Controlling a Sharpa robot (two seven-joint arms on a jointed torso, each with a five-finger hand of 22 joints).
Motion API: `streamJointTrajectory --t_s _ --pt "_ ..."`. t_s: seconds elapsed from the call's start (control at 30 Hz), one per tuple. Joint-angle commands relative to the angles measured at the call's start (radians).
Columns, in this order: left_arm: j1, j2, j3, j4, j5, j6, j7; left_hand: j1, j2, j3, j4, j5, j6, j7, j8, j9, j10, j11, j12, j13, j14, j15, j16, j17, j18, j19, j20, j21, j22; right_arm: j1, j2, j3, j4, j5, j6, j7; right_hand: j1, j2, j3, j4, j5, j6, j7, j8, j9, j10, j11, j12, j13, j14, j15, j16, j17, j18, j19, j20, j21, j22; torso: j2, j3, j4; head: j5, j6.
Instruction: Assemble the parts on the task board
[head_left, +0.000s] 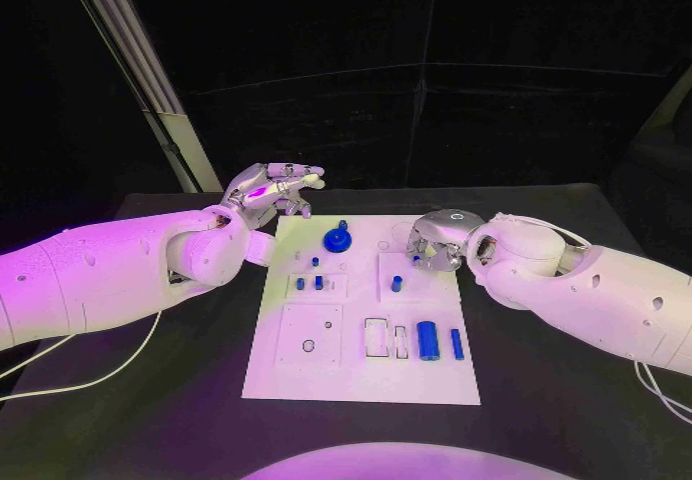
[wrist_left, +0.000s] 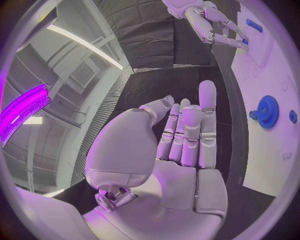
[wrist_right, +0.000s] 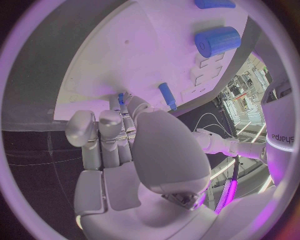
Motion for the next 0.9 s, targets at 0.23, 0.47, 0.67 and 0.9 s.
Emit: streamJointTrajectory --t_s 0.23,0.47,0.67,0.9 --pt "0.001 0.0 0.001 0.0 0.005 0.009 0.005 0.001 0.005 -0.006 -0.001 0.002 -0.004 0.003 0.007 0.002 -0.005 -0.001 0.004 0.001 -0.002 0.002 0.003 -0.002 0.014 0.003 -0.001 -0.007 -0.001 -0.014 0.002 -0.012 0.002 -0.087 0.05 -0.059 0.013 -0.011 0.082 -0.035 -0.025 0.023 0.0 0.004 0.002 0.025 -0.003 0.0 0.002 0.01 -0.004 0.025 0.014 -0.023 0.015 -0.002 0.029 0.037 0.0 0.0007 -0.0003 -0.002 -0.001" --pt "0.001 0.0 0.001 0.001 0.005 0.01 0.005 0.001 0.005 -0.006 -0.001 0.002 -0.004 0.003 0.007 0.002 -0.005 -0.001 0.004 0.001 -0.002 0.002 0.003 -0.002 0.014 0.003 -0.001 -0.007 -0.001 -0.015 0.0 -0.012 0.008 -0.091 0.017 -0.053 -0.012 -0.024 0.135 -0.053 -0.026 0.03 0.0 0.002 0.002 0.033 -0.005 -0.002 0.002 0.007 -0.004 0.034 0.013 -0.025 0.014 -0.002 0.04 0.049 0.0 0.0006 -0.0004 -0.001 -0.001" --pt "0.001 -0.001 0.001 0.0 0.005 0.01 0.005 0.001 0.005 -0.006 -0.001 0.002 -0.004 0.003 0.007 0.002 -0.005 -0.001 0.004 0.001 -0.002 0.002 0.003 -0.002 0.014 0.003 -0.001 -0.007 -0.001 -0.016 -0.009 -0.012 0.021 -0.072 -0.042 -0.039 -0.026 -0.028 0.156 -0.058 -0.023 0.035 -0.001 0.002 0.002 0.037 -0.005 -0.002 0.003 0.007 -0.005 0.04 0.015 -0.027 0.02 -0.002 0.049 0.063 0.0 0.0009 -0.0005 -0.004 -0.001" --pt "0.001 -0.002 0.001 -0.005 0.005 0.01 0.005 0.003 0.006 -0.006 -0.002 0.002 -0.005 0.003 0.007 0.002 -0.006 -0.001 0.006 0.002 -0.003 0.002 0.003 -0.004 0.014 0.004 -0.001 -0.007 -0.002 -0.017 -0.034 -0.011 0.048 -0.052 -0.101 -0.026 -0.032 -0.03 0.164 -0.061 -0.022 0.038 -0.001 0.003 0.002 0.04 -0.005 -0.001 0.003 0.008 -0.005 0.043 0.017 -0.029 0.024 -0.002 0.055 0.072 -0.001 0.001 -0.0019 -0.007 0.0"
